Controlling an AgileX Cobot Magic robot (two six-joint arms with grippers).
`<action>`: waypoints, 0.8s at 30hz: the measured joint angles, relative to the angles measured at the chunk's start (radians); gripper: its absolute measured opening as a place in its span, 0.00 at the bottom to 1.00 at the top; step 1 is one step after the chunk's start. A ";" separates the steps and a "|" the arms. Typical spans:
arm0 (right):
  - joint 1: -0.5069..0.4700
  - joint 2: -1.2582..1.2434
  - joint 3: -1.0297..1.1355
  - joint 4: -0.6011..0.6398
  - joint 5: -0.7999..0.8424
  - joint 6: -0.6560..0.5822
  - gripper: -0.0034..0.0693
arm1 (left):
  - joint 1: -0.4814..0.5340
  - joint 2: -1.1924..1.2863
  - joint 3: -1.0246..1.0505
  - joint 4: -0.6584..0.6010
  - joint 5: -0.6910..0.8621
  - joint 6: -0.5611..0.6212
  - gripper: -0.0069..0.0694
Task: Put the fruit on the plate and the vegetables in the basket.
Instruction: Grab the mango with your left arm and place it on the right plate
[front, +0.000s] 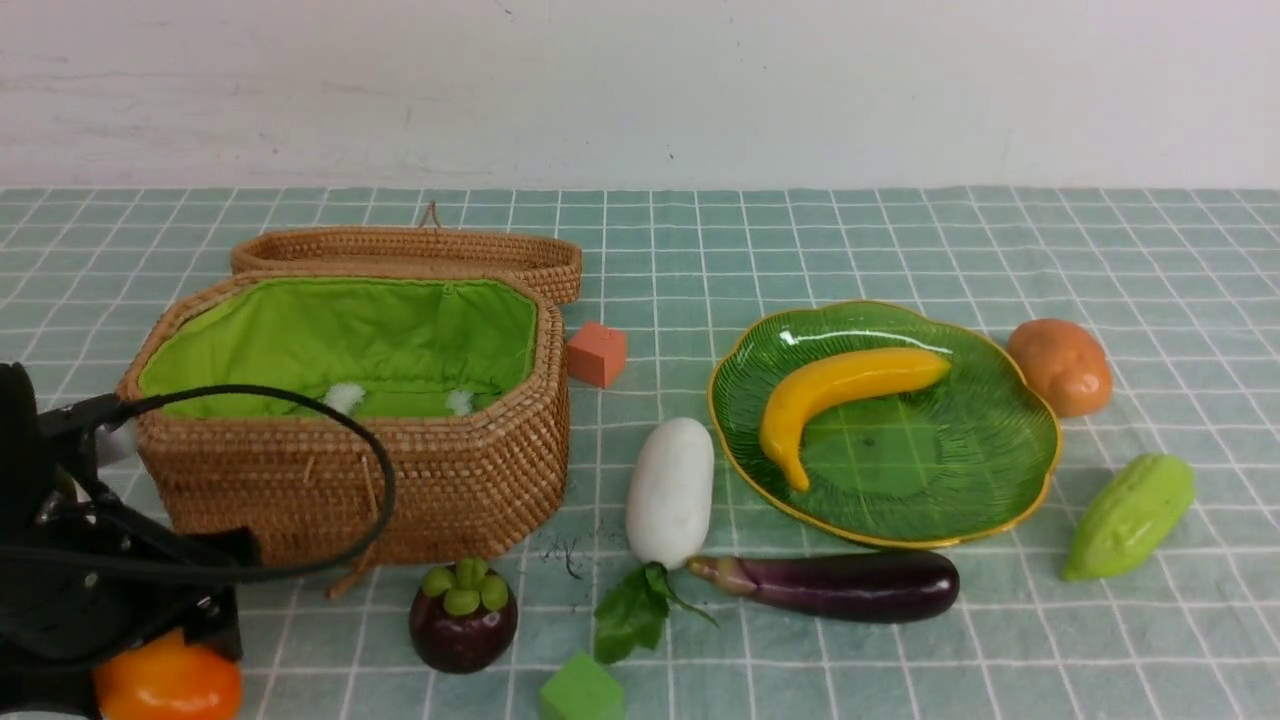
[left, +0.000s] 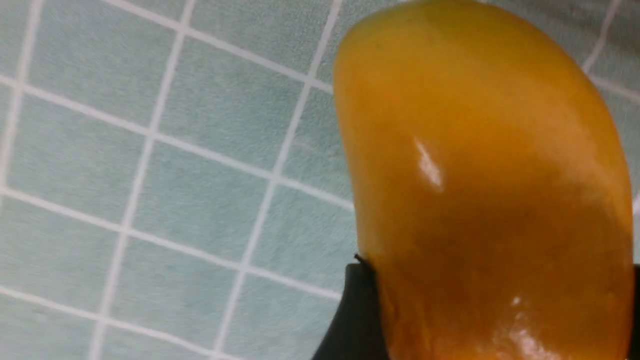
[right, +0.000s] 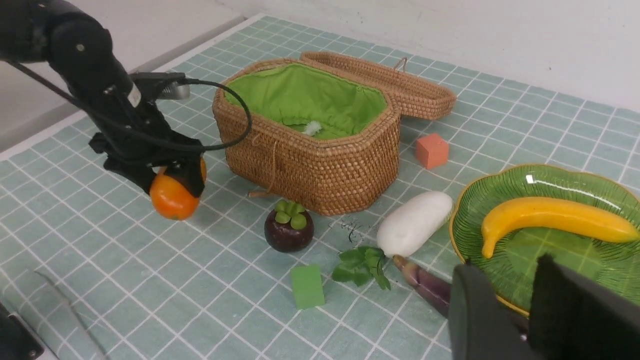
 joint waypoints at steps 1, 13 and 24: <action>0.000 0.000 0.000 0.000 0.000 0.000 0.30 | 0.000 -0.006 0.000 -0.001 0.014 0.041 0.87; 0.000 0.000 0.003 -0.003 -0.001 -0.003 0.30 | 0.000 -0.008 0.143 -0.023 -0.133 0.155 0.87; 0.000 0.000 0.003 -0.011 -0.001 -0.004 0.31 | 0.000 0.023 0.155 0.018 -0.199 0.157 0.87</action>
